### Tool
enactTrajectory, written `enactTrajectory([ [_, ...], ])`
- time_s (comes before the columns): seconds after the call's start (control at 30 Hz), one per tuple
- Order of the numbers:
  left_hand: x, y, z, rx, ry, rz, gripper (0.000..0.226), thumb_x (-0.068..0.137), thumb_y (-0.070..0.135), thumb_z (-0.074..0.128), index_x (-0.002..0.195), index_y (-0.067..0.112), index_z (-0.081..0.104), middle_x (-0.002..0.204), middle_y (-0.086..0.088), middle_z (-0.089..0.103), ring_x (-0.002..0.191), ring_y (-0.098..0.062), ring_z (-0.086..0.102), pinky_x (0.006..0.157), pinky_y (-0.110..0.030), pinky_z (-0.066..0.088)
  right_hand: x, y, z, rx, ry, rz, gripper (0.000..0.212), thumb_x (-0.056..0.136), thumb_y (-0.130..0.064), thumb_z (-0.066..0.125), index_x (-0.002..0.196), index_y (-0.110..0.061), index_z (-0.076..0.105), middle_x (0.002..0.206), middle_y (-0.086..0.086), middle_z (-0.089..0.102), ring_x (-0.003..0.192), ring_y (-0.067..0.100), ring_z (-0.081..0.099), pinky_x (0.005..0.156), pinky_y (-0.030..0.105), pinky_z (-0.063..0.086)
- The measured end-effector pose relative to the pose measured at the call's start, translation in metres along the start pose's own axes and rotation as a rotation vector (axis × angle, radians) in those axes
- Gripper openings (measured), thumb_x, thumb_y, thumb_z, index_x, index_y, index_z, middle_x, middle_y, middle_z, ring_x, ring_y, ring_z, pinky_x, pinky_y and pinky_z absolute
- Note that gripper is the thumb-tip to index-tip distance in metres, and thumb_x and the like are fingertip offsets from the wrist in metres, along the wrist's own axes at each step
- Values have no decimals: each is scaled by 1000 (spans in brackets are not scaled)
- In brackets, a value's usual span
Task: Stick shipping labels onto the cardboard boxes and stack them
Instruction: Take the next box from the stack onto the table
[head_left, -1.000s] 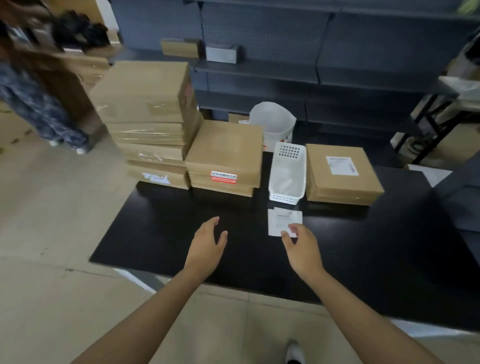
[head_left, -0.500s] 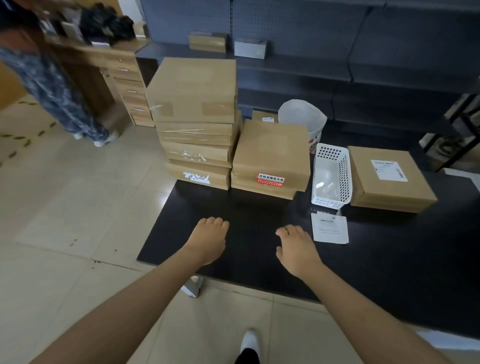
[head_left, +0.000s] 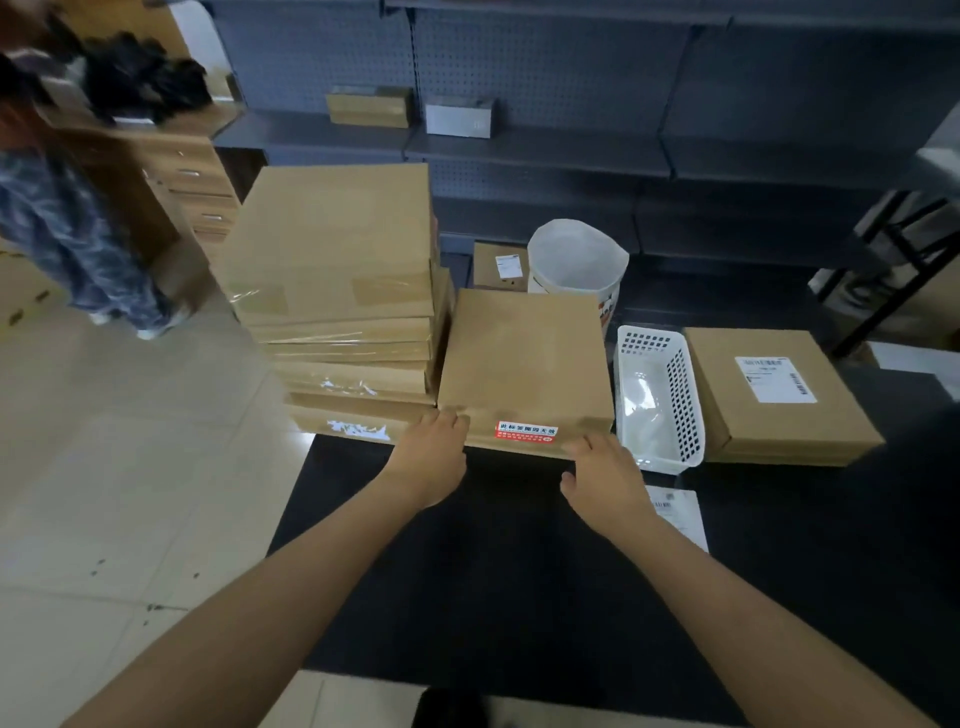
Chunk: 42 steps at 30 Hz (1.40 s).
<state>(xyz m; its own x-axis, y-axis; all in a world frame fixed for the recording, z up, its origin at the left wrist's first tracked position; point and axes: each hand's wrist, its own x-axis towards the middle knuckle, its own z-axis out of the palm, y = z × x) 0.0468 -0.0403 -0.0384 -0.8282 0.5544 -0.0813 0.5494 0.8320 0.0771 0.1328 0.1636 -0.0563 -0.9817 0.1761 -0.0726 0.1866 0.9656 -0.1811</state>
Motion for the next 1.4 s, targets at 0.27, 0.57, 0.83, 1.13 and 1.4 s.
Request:
enactTrajectory([
  [0.27,54,-26,12,-598,199,-361,38,96,27,50,129,10,48,133,-13,43,118,-28,44,94,-34,38,69,24,-28,233,324,250,28,92,-22,54,117,-10,58,114,6,57,106,22,50,90,34,43],
  [0.57,73,0,44,-1324,301,-637,56,93,43,53,140,15,42,126,6,53,115,-10,50,88,-18,40,93,29,22,1002,187,669,60,93,-50,53,142,-17,42,136,2,54,124,22,50,103,34,39],
  [0.83,75,10,42,-1333,365,-768,43,94,31,58,132,14,48,118,5,54,109,-13,52,82,-17,42,86,37,31,1006,258,646,53,93,-52,51,135,-21,54,125,-4,63,115,17,56,102,35,44],
  [1.13,12,16,35,-1312,379,-692,37,93,29,60,127,18,51,113,7,57,105,-10,55,80,-19,43,23,22,28,1055,309,612,49,94,-44,54,135,-18,54,126,-3,61,113,12,53,97,26,38],
  [1.4,-70,10,53,-1330,341,-596,39,91,30,62,127,18,52,117,6,58,107,-9,56,86,-23,46,-65,-18,37,1032,396,652,40,96,-39,53,131,-19,56,115,-6,60,106,11,53,93,29,43],
])
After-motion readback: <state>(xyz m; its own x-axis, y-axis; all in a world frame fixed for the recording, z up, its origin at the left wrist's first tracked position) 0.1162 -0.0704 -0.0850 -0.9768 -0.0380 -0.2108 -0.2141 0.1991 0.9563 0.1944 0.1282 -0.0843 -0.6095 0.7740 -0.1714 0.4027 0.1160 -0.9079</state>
